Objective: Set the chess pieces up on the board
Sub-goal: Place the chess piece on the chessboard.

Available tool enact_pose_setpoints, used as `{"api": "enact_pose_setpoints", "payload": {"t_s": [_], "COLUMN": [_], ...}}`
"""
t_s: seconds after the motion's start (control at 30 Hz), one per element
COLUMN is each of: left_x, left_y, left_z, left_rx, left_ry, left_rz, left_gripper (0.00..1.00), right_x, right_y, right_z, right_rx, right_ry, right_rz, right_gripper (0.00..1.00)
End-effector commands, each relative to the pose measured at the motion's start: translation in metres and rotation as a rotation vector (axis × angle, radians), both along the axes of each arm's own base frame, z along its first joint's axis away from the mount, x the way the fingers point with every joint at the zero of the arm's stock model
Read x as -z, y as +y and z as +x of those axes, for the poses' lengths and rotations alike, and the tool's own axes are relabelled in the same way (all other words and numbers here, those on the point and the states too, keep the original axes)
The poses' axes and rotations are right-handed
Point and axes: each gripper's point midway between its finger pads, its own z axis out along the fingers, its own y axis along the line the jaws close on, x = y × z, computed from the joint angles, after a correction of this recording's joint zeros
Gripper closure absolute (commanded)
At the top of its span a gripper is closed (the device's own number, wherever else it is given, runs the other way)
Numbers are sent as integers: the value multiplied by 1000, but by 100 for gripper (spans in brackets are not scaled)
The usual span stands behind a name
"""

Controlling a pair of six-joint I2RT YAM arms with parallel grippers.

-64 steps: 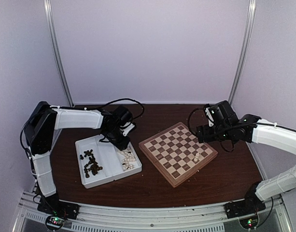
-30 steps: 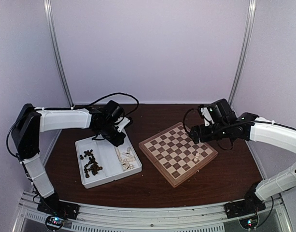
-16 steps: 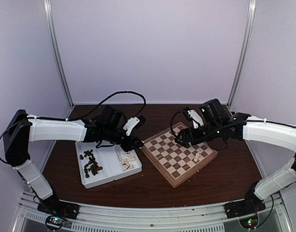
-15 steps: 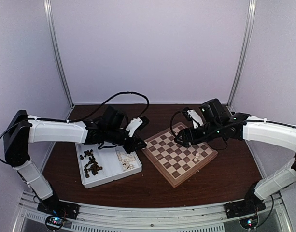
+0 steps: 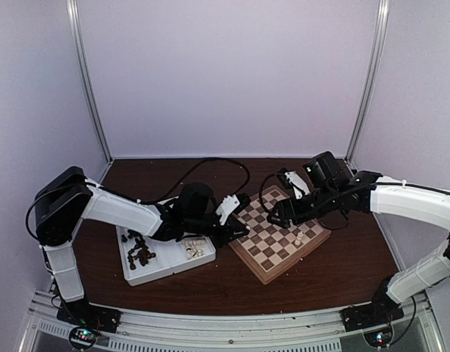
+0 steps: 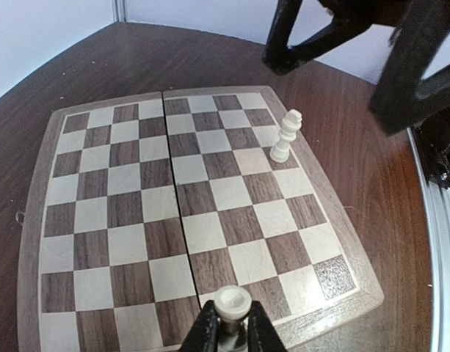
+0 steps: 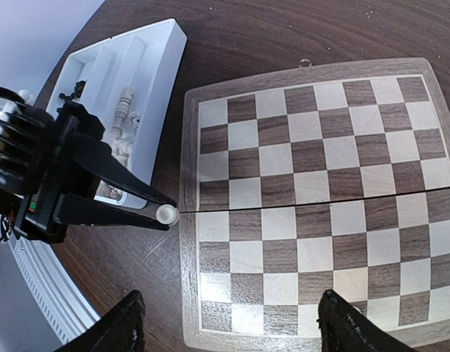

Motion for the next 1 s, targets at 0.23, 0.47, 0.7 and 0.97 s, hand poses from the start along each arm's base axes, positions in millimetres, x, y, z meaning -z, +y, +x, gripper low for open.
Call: {"api": "enact_pose_setpoints", "payload": {"t_s": [0.23, 0.47, 0.7, 0.97], "left_x": [2, 28, 39, 7], "left_y": [-54, -56, -46, -29], "left_z": [-6, -14, -16, -14], "left_rx": [52, 58, 39, -13], "left_ry": [-28, 11, 26, -25], "left_rz": [-124, -57, -11, -9], "left_gripper": [84, 82, 78, 61], "right_x": [6, 21, 26, 31], "right_y": [-27, -26, -23, -14], "right_z": [-16, -15, -13, -17], "right_rx": [37, 44, 37, 1], "right_ry": [16, 68, 87, 105], "right_rz": [-85, -126, -133, -195], "right_gripper": [20, 21, 23, 35]}}
